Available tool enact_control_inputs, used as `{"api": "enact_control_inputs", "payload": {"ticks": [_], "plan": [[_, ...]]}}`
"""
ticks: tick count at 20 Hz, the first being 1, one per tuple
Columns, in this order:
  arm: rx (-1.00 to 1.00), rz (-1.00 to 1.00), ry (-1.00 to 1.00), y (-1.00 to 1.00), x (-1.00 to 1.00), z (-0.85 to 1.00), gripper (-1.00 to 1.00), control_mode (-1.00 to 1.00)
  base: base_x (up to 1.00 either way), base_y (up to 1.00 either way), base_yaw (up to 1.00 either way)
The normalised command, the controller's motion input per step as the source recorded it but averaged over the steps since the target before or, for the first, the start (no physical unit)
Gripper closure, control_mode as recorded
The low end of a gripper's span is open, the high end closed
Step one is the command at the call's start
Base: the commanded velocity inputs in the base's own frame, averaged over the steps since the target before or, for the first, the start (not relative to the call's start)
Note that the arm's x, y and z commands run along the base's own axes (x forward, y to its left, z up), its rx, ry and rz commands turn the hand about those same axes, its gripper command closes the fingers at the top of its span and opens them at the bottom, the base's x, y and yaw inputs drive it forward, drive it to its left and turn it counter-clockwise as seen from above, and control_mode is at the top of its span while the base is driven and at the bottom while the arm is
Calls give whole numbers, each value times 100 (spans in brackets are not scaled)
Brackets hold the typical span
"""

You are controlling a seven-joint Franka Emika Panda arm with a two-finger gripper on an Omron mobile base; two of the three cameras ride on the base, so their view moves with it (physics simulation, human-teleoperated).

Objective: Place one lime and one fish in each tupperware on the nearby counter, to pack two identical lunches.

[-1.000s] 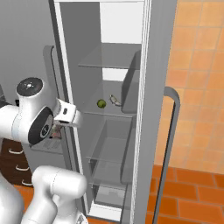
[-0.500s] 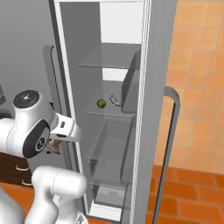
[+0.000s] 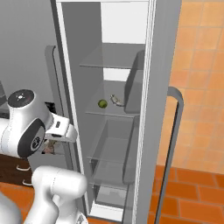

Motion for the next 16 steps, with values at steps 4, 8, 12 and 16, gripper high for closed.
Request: {"api": "enact_control_inputs", "payload": {"ticks": [4,8,12,16], "plan": [[0,0,0,0,0,0,100,100,-26,100,6],[0,0,0,0,0,0,100,100,-16,100,4],[0,0,0,0,0,0,100,100,-2,100,6],[0,0,0,0,0,0,100,100,0,100,17]]}}
